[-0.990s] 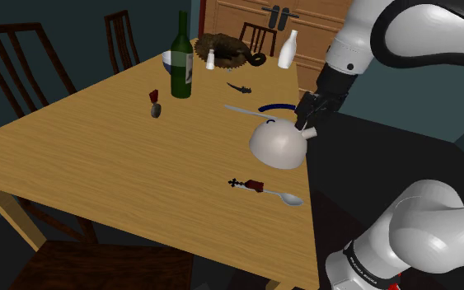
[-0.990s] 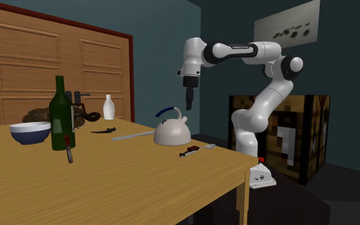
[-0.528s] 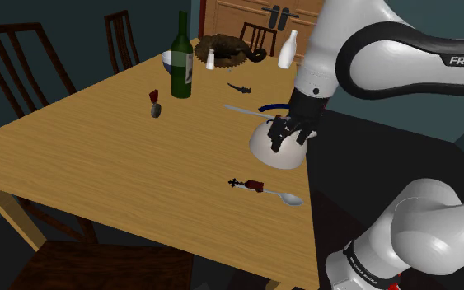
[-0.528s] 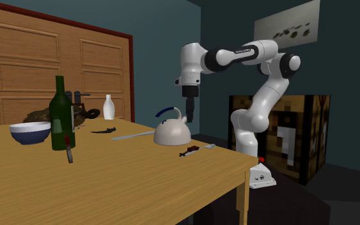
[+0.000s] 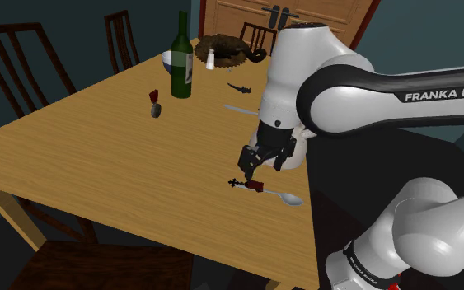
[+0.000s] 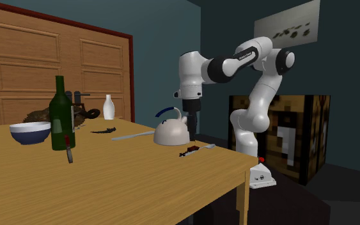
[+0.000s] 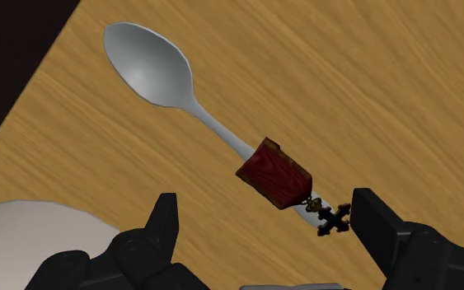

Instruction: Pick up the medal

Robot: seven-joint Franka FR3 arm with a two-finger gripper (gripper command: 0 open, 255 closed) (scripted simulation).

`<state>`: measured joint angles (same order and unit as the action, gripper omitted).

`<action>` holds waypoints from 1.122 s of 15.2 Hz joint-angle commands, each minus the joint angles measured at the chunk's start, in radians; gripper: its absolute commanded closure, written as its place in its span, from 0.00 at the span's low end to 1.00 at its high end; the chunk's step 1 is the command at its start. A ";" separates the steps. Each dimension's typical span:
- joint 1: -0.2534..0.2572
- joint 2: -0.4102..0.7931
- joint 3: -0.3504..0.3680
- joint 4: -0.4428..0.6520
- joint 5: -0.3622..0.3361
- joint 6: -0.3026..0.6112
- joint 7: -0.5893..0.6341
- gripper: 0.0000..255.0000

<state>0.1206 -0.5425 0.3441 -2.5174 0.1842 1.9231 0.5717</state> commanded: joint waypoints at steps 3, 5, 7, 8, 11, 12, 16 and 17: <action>0.004 0.041 0.025 -0.021 0.009 0.059 0.021 0.00; 0.004 0.053 0.030 -0.040 0.011 0.089 0.022 0.00; 0.004 0.070 0.037 -0.064 0.013 0.129 0.023 0.00; 0.004 0.069 0.037 -0.064 0.013 0.129 0.023 0.00; 0.004 0.070 0.038 -0.062 0.012 0.127 0.024 1.00; 0.004 0.069 0.038 -0.062 0.013 0.127 0.023 1.00; 0.004 0.069 0.038 -0.062 0.013 0.127 0.024 1.00; 0.004 0.069 0.038 -0.062 0.013 0.127 0.024 1.00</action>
<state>0.1247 -0.4732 0.3817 -2.5795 0.1968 2.0502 0.5952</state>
